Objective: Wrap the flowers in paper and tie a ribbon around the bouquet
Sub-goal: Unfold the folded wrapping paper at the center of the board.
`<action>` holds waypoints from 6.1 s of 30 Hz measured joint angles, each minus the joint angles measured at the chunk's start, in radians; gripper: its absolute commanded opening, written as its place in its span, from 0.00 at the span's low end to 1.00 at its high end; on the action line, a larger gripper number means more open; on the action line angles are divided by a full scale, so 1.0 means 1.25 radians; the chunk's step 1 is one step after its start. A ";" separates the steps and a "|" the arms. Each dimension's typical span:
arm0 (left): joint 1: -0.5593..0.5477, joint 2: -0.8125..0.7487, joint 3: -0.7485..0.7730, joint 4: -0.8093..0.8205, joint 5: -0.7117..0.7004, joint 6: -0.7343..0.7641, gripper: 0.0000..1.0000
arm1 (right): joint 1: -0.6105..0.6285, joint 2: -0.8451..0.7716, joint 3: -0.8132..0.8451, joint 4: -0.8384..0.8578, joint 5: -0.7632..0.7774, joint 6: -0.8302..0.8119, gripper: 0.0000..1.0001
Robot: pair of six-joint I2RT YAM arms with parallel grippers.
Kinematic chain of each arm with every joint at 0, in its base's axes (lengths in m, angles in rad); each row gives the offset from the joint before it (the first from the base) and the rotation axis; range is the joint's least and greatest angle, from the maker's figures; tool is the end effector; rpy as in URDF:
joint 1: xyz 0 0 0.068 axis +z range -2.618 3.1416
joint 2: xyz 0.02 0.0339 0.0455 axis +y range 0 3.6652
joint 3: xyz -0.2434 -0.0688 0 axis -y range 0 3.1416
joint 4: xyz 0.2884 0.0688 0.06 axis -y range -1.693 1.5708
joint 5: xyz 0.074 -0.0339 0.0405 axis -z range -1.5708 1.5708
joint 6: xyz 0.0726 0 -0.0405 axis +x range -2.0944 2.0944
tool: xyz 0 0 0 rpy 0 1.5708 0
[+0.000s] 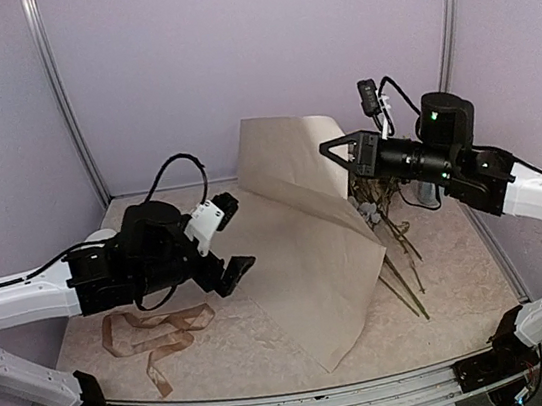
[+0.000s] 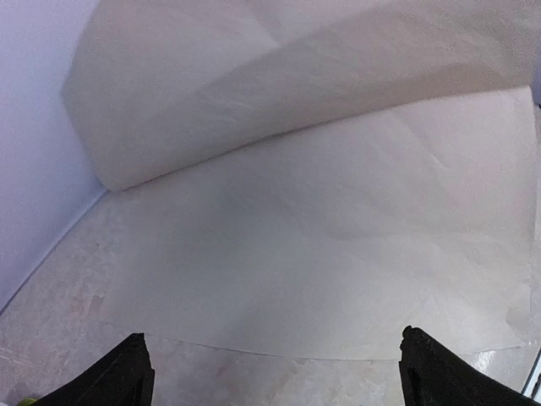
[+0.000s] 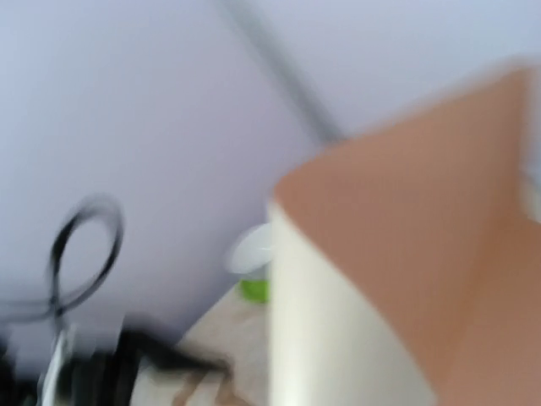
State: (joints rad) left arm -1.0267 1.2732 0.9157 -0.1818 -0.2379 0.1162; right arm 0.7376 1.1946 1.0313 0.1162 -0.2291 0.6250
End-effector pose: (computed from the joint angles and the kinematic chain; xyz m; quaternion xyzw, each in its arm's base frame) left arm 0.2030 -0.3024 0.2273 0.4179 0.7582 -0.1226 0.4852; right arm 0.2623 0.2607 0.3454 -0.1192 0.7132 0.4961 0.4806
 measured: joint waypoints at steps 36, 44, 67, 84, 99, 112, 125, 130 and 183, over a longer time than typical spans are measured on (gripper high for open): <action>0.149 0.048 0.004 -0.002 -0.208 -0.050 0.98 | -0.200 0.188 0.094 -0.392 0.199 -0.348 0.00; 0.150 0.149 -0.007 -0.024 -0.127 -0.097 0.95 | -0.206 0.154 0.031 -0.276 0.174 -0.336 0.00; 0.225 0.367 -0.003 -0.075 -0.071 -0.177 0.93 | -0.200 0.386 0.177 -0.147 0.168 -0.348 0.66; 0.301 0.137 0.082 -0.098 0.201 -0.120 0.93 | -0.389 0.286 0.183 -0.399 0.133 -0.306 0.82; 0.467 0.423 0.123 -0.097 0.230 -0.166 0.83 | -0.172 0.469 0.232 -0.543 -0.076 -0.447 0.92; 0.465 0.433 0.124 -0.081 0.228 -0.168 0.83 | -0.238 0.351 0.063 -0.584 -0.085 -0.321 0.79; 0.465 0.433 0.124 -0.079 0.229 -0.168 0.83 | -0.216 0.307 -0.151 -0.370 -0.241 -0.125 0.55; 0.465 0.433 0.121 -0.078 0.228 -0.167 0.83 | -0.204 0.309 -0.154 -0.250 -0.272 -0.103 0.00; 0.375 0.474 0.113 -0.078 -0.034 -0.396 0.90 | -0.034 -0.016 -0.337 0.024 -0.032 0.309 0.00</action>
State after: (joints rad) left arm -0.5575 1.8656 1.0569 -0.2798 -0.2806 -0.3786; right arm 0.6952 1.1751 0.6098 0.1467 -0.2695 1.0107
